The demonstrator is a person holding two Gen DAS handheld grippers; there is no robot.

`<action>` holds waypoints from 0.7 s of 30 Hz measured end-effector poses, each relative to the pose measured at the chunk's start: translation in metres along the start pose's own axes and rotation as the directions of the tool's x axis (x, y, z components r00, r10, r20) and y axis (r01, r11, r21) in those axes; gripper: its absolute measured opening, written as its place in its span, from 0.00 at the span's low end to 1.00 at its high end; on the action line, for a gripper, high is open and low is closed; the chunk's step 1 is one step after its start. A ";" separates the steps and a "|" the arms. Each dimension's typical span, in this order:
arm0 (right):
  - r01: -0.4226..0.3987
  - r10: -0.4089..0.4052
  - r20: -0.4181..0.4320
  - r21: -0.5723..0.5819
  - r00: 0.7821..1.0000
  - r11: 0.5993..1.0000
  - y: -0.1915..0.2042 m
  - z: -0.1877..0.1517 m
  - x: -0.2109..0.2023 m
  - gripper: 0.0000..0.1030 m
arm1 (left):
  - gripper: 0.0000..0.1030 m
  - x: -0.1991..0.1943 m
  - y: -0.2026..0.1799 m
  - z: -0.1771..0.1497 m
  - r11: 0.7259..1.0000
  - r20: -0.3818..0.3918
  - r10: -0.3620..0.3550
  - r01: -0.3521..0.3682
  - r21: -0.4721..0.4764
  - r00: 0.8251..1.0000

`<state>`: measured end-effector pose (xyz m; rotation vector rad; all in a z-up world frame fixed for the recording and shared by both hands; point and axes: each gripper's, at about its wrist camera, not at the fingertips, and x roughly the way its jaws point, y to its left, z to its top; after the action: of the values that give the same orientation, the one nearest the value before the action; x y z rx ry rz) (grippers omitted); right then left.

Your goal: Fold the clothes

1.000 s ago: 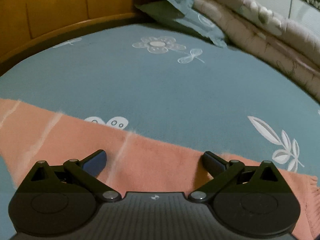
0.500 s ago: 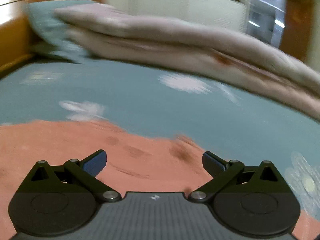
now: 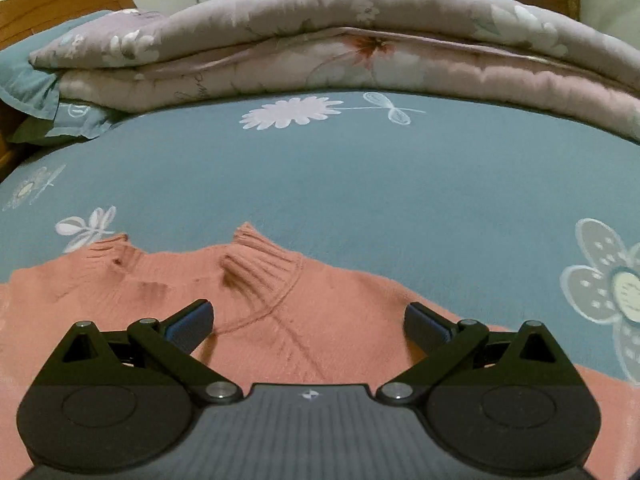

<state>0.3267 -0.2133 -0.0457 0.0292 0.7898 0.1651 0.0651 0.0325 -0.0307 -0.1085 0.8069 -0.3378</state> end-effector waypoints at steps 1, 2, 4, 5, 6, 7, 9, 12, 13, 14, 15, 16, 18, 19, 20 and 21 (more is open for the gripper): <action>-0.015 0.015 0.006 -0.001 1.000 1.000 0.000 -0.003 -0.013 1.00 | 0.99 0.002 0.003 0.005 1.000 -0.004 -0.006 0.006 -0.012 1.000; -0.026 0.026 0.010 -0.005 1.000 1.000 -0.001 -0.008 -0.025 1.00 | 0.99 0.007 0.007 0.012 0.999 -0.005 -0.019 0.019 -0.032 1.000; -0.030 0.030 0.018 -0.019 0.999 0.999 -0.007 -0.020 -0.047 1.00 | 0.99 0.019 0.015 0.027 0.997 -0.005 -0.036 0.035 -0.071 0.999; -0.013 0.013 0.025 -0.015 1.000 1.000 -0.014 -0.026 -0.056 1.00 | 0.99 0.027 0.019 0.033 0.995 -0.003 -0.038 0.037 -0.088 0.999; 0.006 -0.006 0.031 0.000 0.999 1.000 -0.024 -0.031 -0.061 1.00 | 0.99 0.035 0.023 0.039 0.994 -0.002 -0.040 0.040 -0.105 0.999; 0.025 -0.026 0.037 0.014 0.999 1.000 -0.033 -0.036 -0.067 1.00 | 0.99 0.043 0.027 0.046 0.992 0.000 -0.042 0.042 -0.122 0.999; 0.061 -0.063 0.044 0.055 0.997 0.997 -0.054 -0.046 -0.077 1.00 | 0.99 0.061 0.032 0.054 0.989 -0.008 -0.035 0.034 -0.144 0.999; 0.076 -0.085 0.036 0.190 0.996 0.979 -0.095 -0.064 -0.090 1.00 | 0.99 0.090 0.034 0.057 0.988 -0.038 0.004 -0.010 -0.152 0.999; 0.072 -0.085 0.045 0.232 0.995 0.970 -0.108 -0.072 -0.095 1.00 | 0.99 0.098 0.035 0.054 0.986 -0.053 0.025 -0.033 -0.164 0.998; 0.076 -0.092 0.048 0.266 0.995 0.961 -0.121 -0.080 -0.100 1.00 | 0.99 0.108 0.036 0.049 0.983 -0.079 0.033 -0.046 -0.175 0.996; 0.086 -0.104 0.047 0.293 0.993 0.952 -0.132 -0.089 -0.105 1.00 | 0.99 0.113 0.038 0.043 0.981 -0.097 0.036 -0.054 -0.188 0.995; 0.096 -0.116 0.045 0.320 0.992 0.942 -0.143 -0.098 -0.109 1.00 | 0.99 0.118 0.040 0.038 0.978 -0.115 0.039 -0.061 -0.201 0.993; 0.138 -0.160 0.033 0.358 0.987 0.923 -0.164 -0.117 -0.117 1.00 | 0.99 0.118 0.037 0.032 0.983 -0.098 0.046 -0.062 -0.172 0.994; 0.137 -0.164 0.044 0.366 0.985 0.921 -0.173 -0.127 -0.122 1.00 | 0.99 0.118 0.036 0.031 0.985 -0.107 0.049 -0.066 -0.157 0.993; 0.113 -0.149 0.069 0.373 0.986 0.921 -0.180 -0.134 -0.130 1.00 | 0.99 0.118 0.035 0.032 0.987 -0.115 0.052 -0.069 -0.148 0.992; 0.100 -0.142 0.081 0.388 0.987 0.916 -0.186 -0.139 -0.137 1.00 | 0.99 0.118 0.036 0.033 0.987 -0.119 0.051 -0.068 -0.145 0.992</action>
<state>0.1587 -0.4239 -0.0635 0.3565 0.7038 -0.1110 0.1737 0.0260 -0.0975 -0.2061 0.9475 -0.2284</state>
